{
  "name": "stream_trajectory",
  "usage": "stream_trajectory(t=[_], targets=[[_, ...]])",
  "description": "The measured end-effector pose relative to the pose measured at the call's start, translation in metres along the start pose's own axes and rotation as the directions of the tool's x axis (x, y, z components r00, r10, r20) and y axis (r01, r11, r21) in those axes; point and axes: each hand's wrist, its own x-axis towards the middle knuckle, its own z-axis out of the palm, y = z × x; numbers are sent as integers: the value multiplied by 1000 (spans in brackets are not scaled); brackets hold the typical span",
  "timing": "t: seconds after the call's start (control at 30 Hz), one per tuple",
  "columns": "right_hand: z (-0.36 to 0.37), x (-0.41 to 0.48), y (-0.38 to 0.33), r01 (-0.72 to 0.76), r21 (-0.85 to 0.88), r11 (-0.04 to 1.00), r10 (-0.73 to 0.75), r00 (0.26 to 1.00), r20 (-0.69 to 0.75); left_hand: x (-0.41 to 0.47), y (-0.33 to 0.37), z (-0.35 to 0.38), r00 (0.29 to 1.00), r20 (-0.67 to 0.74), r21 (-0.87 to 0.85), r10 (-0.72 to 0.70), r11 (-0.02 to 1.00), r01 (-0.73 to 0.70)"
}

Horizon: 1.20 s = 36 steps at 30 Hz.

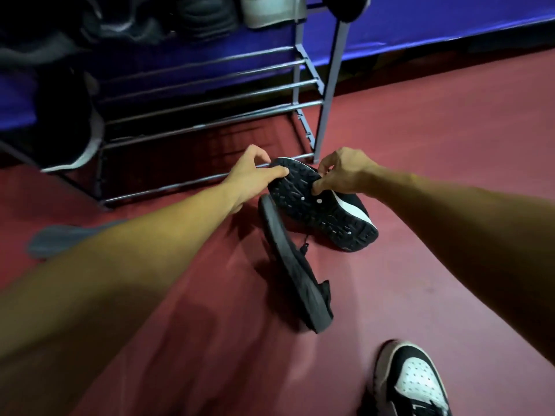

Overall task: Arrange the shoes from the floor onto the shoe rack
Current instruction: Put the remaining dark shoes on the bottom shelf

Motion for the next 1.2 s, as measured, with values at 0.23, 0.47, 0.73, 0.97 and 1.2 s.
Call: stream_trajectory(t=[0.23,0.47,0.73,0.97,1.2], targets=[[23,-1,-91,212,-92,973,-213,977,5,-34,-19,-95,998,-59,-145,-17,989,8],[37,-6,-170,448,-76,891,-453,887,-93,-62,-40,-179,980,-32,-470,-198,868,160],[38,-23,-238,670,-131,731,-683,718,-135,-88,-73,-242,936,273,-528,-223,778,339],[53,-25,-258,654,-70,754,-654,735,-182,-81,-79,-252,969,73,-626,-236,745,228],[67,-12,-272,453,161,877,-375,854,-360,-92,-76,-208,972,193,-383,-131,902,198]])
